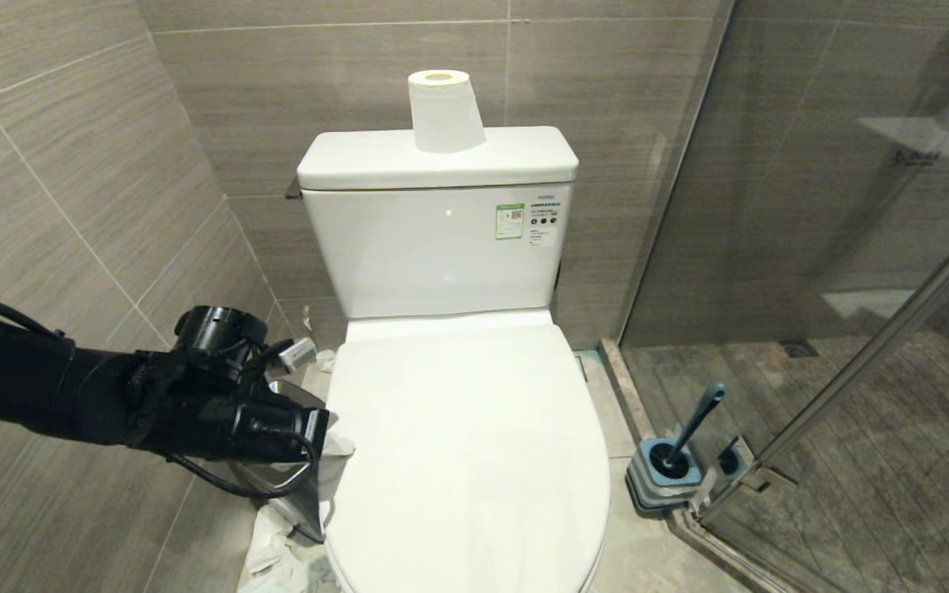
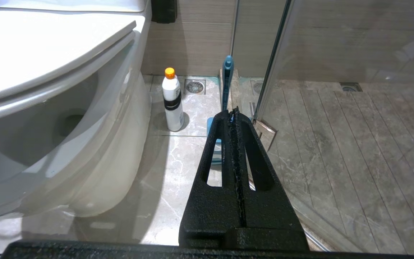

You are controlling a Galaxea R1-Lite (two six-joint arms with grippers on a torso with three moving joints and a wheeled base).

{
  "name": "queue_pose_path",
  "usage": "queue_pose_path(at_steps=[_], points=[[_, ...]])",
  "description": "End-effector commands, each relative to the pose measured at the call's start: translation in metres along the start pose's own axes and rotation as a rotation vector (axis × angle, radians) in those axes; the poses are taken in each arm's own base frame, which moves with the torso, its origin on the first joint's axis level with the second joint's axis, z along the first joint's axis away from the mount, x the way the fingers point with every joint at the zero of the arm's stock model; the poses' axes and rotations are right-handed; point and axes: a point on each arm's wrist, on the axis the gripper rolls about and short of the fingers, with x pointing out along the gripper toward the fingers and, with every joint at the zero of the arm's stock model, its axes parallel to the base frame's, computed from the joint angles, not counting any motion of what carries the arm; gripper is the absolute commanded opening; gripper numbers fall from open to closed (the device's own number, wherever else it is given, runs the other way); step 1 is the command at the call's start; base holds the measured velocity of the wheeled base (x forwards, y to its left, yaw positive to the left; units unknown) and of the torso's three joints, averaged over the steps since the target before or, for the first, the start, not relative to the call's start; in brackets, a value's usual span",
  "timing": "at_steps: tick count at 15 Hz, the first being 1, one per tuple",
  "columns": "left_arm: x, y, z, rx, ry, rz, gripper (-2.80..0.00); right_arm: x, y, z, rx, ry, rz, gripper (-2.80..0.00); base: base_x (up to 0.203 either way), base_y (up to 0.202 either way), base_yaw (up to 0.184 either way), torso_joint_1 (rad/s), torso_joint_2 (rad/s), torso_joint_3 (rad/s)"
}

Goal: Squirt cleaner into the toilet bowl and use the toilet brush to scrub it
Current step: Close the toilet lid

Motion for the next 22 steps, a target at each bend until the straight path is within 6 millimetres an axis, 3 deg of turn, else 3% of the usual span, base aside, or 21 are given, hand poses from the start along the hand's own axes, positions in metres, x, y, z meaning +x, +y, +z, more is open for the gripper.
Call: queue_pose_path(at_steps=[1, 7, 22], points=[[0.01, 0.005, -0.002, 0.031, -0.048, 0.0, -2.8, 0.0, 0.0, 0.0, 0.0, 0.002, 0.001, -2.8, 0.0, 0.0, 0.0, 0.0, 0.0, 0.0], [0.035, 0.017, -0.018, 0.319, -0.291, 0.032, -2.8, 0.0, 0.0, 0.0, 0.0, 0.001, 0.001, -2.8, 0.0, 0.0, 0.0, 0.0, 0.0, 0.0], [0.072, 0.038, -0.063, 0.474, -0.302, 0.054, -2.8, 0.0, 0.0, 0.0, 0.0, 0.001, 0.001, -2.8, 0.0, 0.0, 0.0, 0.0, 0.0, 0.0]])
